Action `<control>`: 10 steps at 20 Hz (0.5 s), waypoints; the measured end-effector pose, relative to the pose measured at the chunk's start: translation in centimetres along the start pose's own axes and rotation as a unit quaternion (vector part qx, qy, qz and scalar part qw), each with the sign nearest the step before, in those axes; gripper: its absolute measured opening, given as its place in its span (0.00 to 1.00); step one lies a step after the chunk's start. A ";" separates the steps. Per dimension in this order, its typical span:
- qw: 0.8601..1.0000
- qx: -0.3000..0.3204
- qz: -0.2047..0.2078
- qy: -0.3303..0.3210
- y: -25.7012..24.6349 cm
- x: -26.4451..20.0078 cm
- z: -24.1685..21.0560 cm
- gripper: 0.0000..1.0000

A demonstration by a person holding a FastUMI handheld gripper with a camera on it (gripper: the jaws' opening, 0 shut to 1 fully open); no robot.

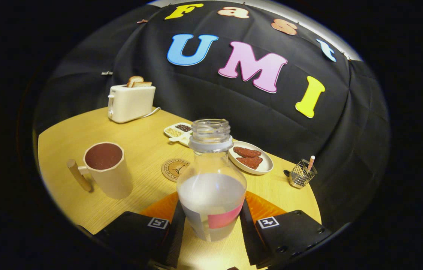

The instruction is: Take the bottle from table, then pour the juice into the cup, finally place the bottle on the coaster

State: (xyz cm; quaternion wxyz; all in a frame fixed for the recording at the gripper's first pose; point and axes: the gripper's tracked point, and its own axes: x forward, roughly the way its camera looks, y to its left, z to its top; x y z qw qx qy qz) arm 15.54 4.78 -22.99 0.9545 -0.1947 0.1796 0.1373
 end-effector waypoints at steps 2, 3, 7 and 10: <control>0.999 -0.047 -0.016 0.014 -0.3 0.0 0.7 0.70; 0.997 -0.069 -0.019 0.012 0.0 0.2 1.4 0.70; 0.988 -0.150 -0.031 0.014 1.0 0.2 2.8 0.70; 0.973 -0.229 -0.029 0.017 2.5 -0.1 3.1 0.70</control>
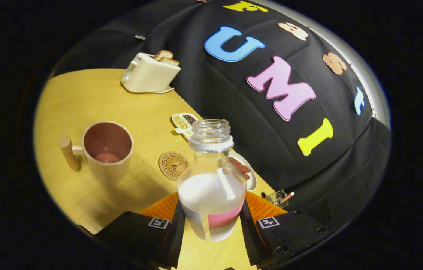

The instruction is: Take the bottle from table, then pour the juice into the cup, finally place the bottle on the coaster

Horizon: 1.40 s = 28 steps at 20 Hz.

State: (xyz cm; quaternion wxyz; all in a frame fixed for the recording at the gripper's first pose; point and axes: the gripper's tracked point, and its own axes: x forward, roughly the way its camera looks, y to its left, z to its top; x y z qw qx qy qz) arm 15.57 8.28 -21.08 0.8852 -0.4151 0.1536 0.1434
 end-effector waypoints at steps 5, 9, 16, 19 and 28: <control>0.995 -0.097 0.004 -0.008 2.0 -0.4 1.4 0.70; 0.985 -0.171 -0.002 -0.002 2.8 0.3 1.4 0.70; 0.965 -0.262 0.004 -0.002 4.0 1.3 1.8 0.70; 0.952 -0.307 -0.001 -0.009 4.1 1.5 2.0 0.70; 0.907 -0.420 -0.020 -0.017 2.9 2.2 2.6 0.70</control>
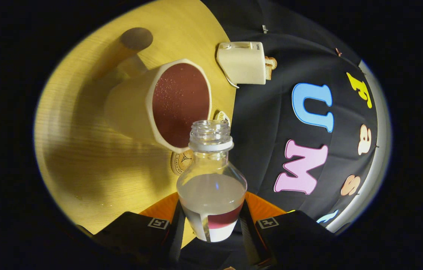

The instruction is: Take the bottle from table, then pour the juice into the cup, finally place the bottle on the coaster

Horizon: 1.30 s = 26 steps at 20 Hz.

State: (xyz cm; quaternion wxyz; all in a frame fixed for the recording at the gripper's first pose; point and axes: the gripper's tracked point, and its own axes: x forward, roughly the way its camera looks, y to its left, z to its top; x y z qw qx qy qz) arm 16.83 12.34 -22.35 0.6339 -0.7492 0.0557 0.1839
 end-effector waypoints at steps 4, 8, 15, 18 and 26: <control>0.999 -0.034 -0.013 -0.008 -1.3 0.4 0.6 0.70; 0.997 -0.067 -0.024 -0.021 -2.0 0.4 1.3 0.70; 0.992 -0.118 -0.038 -0.032 -2.7 0.6 1.9 0.70; 0.988 -0.143 -0.049 -0.041 -3.4 0.7 2.1 0.70; 0.979 -0.189 -0.063 -0.053 -4.5 0.9 2.3 0.70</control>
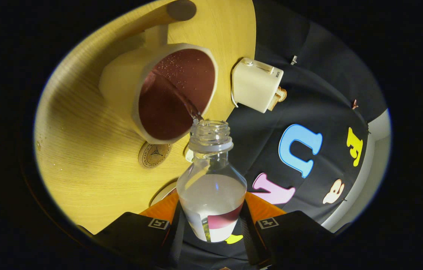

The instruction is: Take the bottle from table, then pour the juice into the cup, finally place the bottle on the coaster

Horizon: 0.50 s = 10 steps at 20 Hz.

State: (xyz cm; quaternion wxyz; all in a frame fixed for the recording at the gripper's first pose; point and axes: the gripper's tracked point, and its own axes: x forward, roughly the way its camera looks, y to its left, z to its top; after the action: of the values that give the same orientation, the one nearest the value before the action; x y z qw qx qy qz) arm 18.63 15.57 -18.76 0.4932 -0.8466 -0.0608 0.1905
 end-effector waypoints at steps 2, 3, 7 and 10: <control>1.000 -0.011 -0.001 -0.003 -0.1 0.1 0.0 0.69; 1.000 -0.016 0.000 -0.004 0.0 0.1 -0.1 0.70; 0.999 -0.042 -0.003 -0.011 0.1 0.0 -0.1 0.70; 0.999 -0.052 -0.005 -0.016 0.0 -0.1 0.1 0.69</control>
State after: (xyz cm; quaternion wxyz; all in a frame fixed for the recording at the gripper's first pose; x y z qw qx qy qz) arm 18.52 15.62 -18.74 0.4485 -0.8676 -0.0828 0.1979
